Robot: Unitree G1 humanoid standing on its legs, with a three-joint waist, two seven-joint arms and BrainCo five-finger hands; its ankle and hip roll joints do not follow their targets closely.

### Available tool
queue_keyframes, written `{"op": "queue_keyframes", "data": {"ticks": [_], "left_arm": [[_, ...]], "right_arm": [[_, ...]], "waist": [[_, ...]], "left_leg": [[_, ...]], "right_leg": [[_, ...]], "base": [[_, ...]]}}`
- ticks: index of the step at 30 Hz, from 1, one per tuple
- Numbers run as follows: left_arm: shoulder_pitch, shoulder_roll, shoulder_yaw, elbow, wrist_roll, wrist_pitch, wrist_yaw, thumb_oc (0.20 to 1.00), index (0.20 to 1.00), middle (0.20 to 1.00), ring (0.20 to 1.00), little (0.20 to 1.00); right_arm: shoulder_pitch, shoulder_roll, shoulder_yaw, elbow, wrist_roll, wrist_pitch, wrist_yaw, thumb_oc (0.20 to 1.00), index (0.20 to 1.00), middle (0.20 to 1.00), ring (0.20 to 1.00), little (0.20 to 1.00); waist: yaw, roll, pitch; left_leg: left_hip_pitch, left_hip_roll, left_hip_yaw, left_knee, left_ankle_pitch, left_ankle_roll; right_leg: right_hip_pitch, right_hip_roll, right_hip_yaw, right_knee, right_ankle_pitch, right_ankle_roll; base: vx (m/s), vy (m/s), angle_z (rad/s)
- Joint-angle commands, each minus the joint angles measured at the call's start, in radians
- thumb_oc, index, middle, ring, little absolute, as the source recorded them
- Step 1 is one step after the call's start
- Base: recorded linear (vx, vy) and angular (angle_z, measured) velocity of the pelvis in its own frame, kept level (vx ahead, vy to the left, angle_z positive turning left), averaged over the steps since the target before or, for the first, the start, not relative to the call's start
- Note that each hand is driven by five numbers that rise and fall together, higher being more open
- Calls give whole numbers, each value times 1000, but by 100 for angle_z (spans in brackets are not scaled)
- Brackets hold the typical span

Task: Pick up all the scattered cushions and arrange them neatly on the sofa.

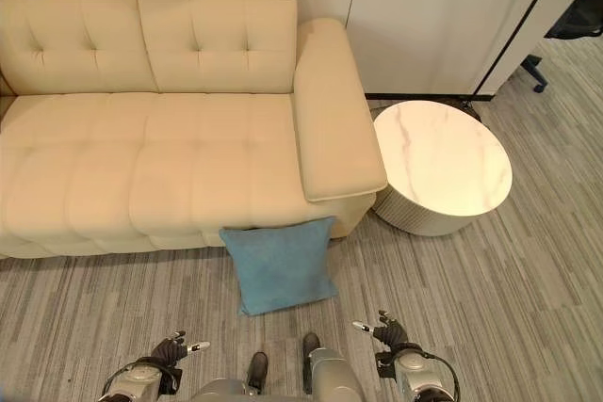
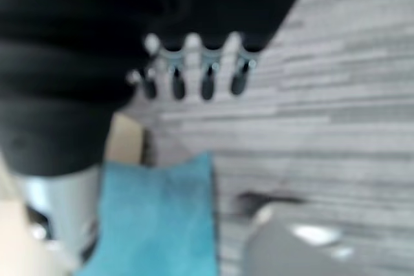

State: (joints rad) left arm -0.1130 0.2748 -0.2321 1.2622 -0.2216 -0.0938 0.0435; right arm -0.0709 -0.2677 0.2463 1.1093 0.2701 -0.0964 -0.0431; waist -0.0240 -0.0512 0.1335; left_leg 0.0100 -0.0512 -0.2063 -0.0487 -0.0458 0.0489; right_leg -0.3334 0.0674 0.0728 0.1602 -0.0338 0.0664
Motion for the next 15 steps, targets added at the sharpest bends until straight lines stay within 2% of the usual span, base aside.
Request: {"op": "queue_keyframes", "data": {"ticks": [1, 3, 7, 10, 11, 12, 15], "left_arm": [[16, -15, -22, -10, 29, -22, -12, 1000, 1000, 1000, 1000, 1000], [17, -20, -17, -15, 26, -21, -14, 1000, 1000, 1000, 1000, 1000], [3, -25, -32, -28, 23, -27, -11, 1000, 1000, 1000, 1000, 1000], [0, -28, -36, -49, 7, -29, -8, 1000, 1000, 1000, 1000, 1000], [-2, -28, -41, -53, 3, -30, -9, 1000, 1000, 1000, 1000, 1000], [-4, -29, -50, -60, 4, -32, -6, 1000, 1000, 1000, 1000, 1000], [0, -27, -49, -59, 4, -28, -5, 1000, 1000, 1000, 1000, 1000]], "right_arm": [[6, -20, -5, -20, 5, -28, 1, 1000, 1000, 1000, 1000, 1000], [15, -39, -16, -52, 3, -33, -7, 1000, 1000, 1000, 1000, 1000], [8, -58, -15, -56, 11, -37, -12, 1000, 1000, 1000, 1000, 1000], [6, -63, -15, -43, 14, -32, -11, 1000, 1000, 1000, 1000, 1000], [3, -65, -16, -39, 15, -31, -14, 1000, 1000, 1000, 1000, 1000], [1, -65, -16, -40, 18, -33, -17, 1000, 1000, 1000, 1000, 1000], [1, -59, -16, -46, 8, -30, -18, 1000, 1000, 1000, 1000, 1000]], "waist": [[-26, -8, -22], [-34, 4, -34], [-34, 0, -25], [-28, 0, -36], [-26, 3, -39], [-21, 3, -38], [-24, 6, -34]], "left_leg": [[15, -36, -19, 25, -3, -82], [-2, -13, 5, 40, 1, -118], [-44, -7, 15, 130, 0, -139], [-52, 21, 27, 107, 2, -142], [-66, 34, 33, 77, 19, -143], [-93, 35, 35, 57, 40, -137], [-98, 27, 38, 47, 39, -120]], "right_leg": [[150, -41, 13, -147, 76, 56], [177, -52, -9, -176, 76, 50], [199, -64, -20, -185, 75, 42], [210, -71, -21, -192, 66, 42], [212, -74, -20, -196, 65, 46], [212, -78, -18, -196, 67, 49], [191, -73, -8, -173, 64, 50]], "base": [[75, -95, 116], [105, -104, 106], [29, -52, 29], [31, -2, 3], [11, 55, 5], [4, 49, 16], [-27, 53, -1]]}}
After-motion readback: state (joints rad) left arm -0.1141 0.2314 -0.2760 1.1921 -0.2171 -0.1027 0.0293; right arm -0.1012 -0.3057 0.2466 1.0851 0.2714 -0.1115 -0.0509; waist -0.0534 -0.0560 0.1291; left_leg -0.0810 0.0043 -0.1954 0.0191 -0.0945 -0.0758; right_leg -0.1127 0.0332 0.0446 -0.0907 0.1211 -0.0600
